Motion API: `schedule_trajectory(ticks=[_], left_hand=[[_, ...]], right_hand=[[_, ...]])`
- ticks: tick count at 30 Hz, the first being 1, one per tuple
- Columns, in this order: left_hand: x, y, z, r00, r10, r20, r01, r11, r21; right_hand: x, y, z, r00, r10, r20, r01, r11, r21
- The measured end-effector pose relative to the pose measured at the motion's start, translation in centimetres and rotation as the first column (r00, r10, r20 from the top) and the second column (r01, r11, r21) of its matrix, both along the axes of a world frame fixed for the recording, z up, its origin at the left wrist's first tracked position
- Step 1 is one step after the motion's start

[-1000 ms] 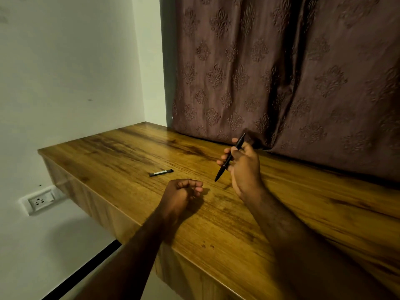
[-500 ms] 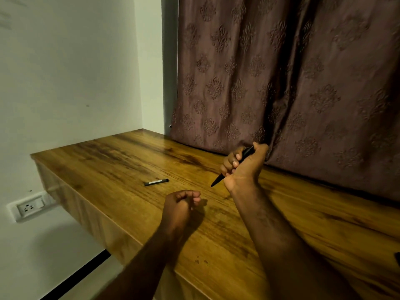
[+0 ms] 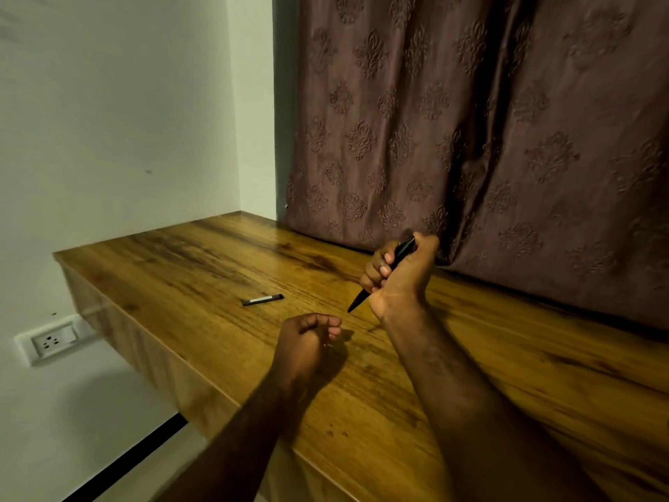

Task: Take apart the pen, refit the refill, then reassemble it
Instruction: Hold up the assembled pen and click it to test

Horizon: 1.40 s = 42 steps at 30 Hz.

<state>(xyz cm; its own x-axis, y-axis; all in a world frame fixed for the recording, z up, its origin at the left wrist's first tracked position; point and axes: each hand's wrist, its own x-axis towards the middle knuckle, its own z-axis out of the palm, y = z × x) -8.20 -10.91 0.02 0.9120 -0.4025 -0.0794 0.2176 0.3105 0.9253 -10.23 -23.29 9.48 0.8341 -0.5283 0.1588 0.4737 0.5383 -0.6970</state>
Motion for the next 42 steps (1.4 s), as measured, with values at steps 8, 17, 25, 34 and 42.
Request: schedule_trajectory(ticks=[8,17,25,34,42], left_hand=[[-0.2,0.0,0.0,0.999,-0.015,0.052,0.016,1.000,-0.016],[-1.1,0.5,1.0,0.998,-0.025,0.060,0.026,1.000,-0.006],[-1.3,0.8,1.2,0.990,-0.015,0.141,0.007,0.998,0.058],[-1.2,0.7,1.2,0.992,0.015,0.124,-0.024,0.997,0.077],[-1.3,0.6,1.3,0.993,0.016,0.118,-0.024,0.998,0.065]], right_hand=[[-0.3,-0.1,0.4,0.999,0.014,0.036,-0.015,0.999,0.030],[-0.3,0.0,0.2,0.998,0.022,0.052,-0.025,0.998,0.049],[-0.2,0.1,-0.1,0.999,0.038,0.032,-0.039,0.998,0.046],[0.0,0.0,-0.2,1.000,0.024,0.003,-0.024,0.999,0.035],[0.3,-0.1,-0.3,1.000,0.025,-0.007,-0.024,0.999,0.031]])
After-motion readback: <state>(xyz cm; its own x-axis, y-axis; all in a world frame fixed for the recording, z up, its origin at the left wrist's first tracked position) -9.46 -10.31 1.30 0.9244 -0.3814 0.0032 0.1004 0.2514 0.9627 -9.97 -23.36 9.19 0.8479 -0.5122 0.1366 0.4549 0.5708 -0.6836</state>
